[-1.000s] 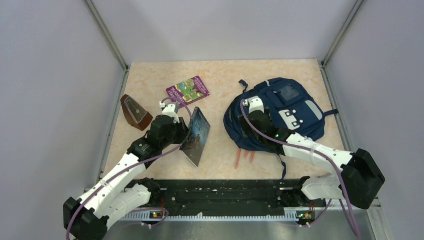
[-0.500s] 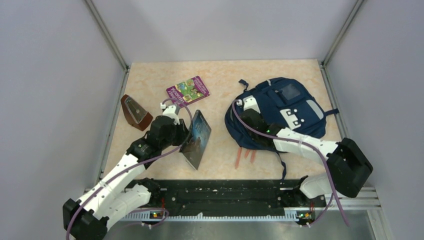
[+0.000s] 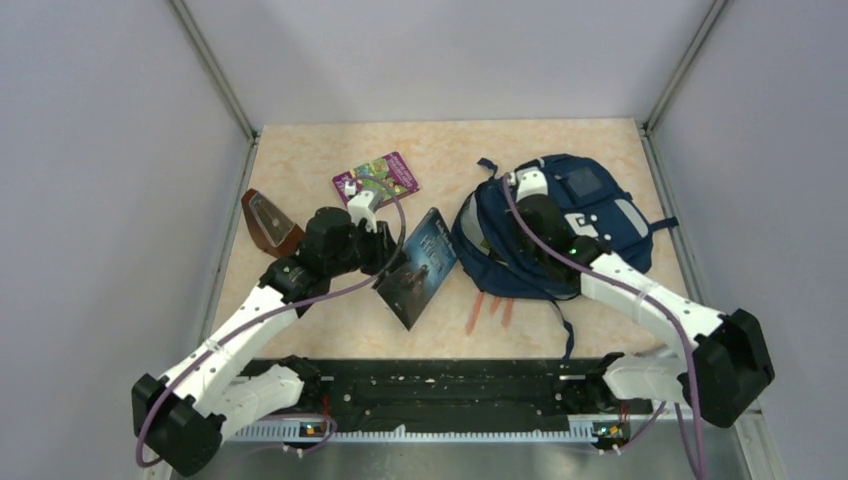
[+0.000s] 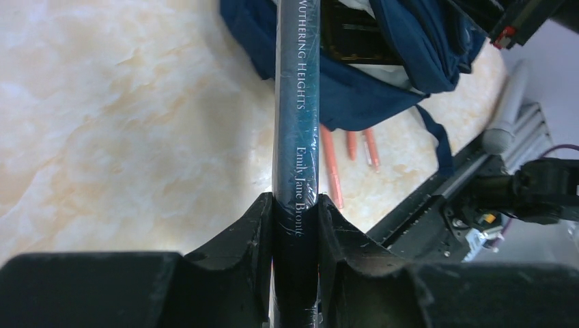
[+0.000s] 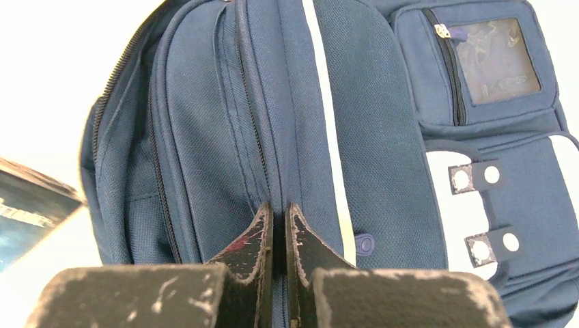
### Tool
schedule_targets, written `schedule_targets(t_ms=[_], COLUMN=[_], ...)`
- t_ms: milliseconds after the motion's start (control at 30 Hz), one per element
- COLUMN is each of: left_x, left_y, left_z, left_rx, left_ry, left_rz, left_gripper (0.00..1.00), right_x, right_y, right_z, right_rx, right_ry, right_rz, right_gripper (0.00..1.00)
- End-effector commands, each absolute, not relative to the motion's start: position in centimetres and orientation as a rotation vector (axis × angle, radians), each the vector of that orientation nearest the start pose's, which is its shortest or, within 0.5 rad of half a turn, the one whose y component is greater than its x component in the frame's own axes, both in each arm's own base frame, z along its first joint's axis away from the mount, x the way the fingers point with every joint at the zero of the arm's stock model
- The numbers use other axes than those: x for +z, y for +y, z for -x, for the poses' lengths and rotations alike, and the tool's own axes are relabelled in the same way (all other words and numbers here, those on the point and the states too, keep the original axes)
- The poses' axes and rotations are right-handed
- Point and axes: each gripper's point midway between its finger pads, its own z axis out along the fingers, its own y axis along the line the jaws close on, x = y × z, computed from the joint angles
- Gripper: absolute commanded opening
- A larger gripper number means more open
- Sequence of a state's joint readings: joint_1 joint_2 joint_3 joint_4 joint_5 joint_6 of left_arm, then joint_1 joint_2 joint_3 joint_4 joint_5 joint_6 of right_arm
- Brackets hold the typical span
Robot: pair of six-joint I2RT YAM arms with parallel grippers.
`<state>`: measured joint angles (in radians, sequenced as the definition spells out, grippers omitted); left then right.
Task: Pack the student bag
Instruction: Place the book in the student bag.
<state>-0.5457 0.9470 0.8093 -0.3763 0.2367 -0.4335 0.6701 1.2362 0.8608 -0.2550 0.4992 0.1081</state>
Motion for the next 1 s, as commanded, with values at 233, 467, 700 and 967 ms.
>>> schedule_targets(t_ms=[233,467,700,967], left_x=[28.4,28.5,26.3,21.3], left_y=[-28.4,-33.5,-36.2,-36.1], left_z=[-25.6,-24.4,-25.0,-29.6], left_rx=[-1.161,-1.309,-1.361,-1.215], left_ry=[1.858,1.826,1.880,2.031], left_rz=[-0.453,-0.565,-0.603,-0.496], left_gripper=[0.00,0.00,0.00,0.00], right_x=[27.9,28.4,29.0,29.0], right_y=[16.6,16.2,15.8,16.1], right_z=[-34.1,-34.1,-34.0,-33.8], right_rx=[0.381,0.509,0.523,0.548], right_ry=[1.812,1.799,1.782,1.776], right_rz=[0.169,0.132,0.113,0.117], right_gripper=[0.00,0.00,0.00,0.00])
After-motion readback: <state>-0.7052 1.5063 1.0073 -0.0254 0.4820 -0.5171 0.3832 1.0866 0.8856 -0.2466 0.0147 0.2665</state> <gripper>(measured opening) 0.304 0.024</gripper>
